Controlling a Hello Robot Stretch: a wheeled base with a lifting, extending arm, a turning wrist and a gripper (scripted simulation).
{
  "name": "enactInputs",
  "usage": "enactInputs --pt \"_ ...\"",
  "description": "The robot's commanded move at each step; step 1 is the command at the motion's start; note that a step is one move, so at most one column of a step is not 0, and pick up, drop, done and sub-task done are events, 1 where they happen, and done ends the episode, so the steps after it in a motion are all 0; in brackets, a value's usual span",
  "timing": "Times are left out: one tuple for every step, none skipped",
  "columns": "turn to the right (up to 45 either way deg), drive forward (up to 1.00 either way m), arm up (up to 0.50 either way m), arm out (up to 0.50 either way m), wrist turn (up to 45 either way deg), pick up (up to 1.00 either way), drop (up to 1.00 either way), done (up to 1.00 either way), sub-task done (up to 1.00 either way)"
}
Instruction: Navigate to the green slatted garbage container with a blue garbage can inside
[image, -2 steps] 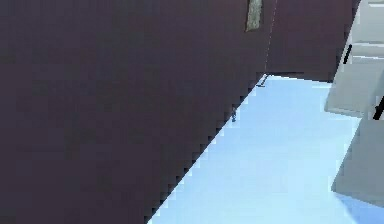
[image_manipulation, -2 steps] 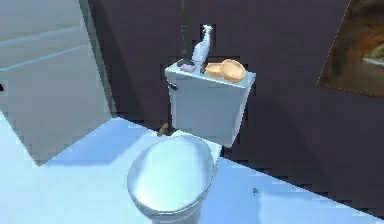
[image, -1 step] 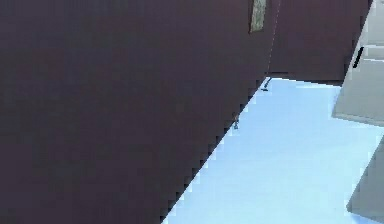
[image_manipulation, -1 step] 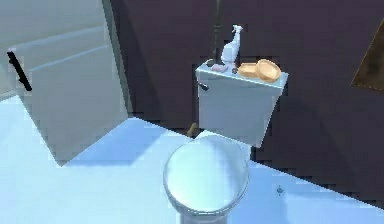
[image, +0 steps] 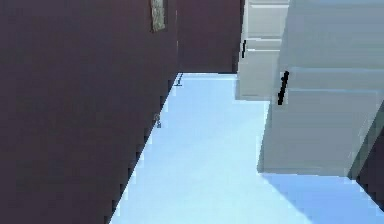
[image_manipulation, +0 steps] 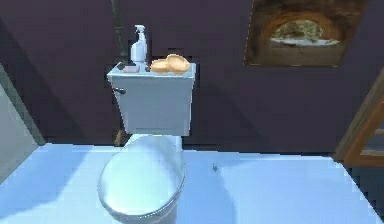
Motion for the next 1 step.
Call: enactInputs --pt "0.0 0.60 0.00 0.00 0.0 0.00 0.00 0.00 0.00"
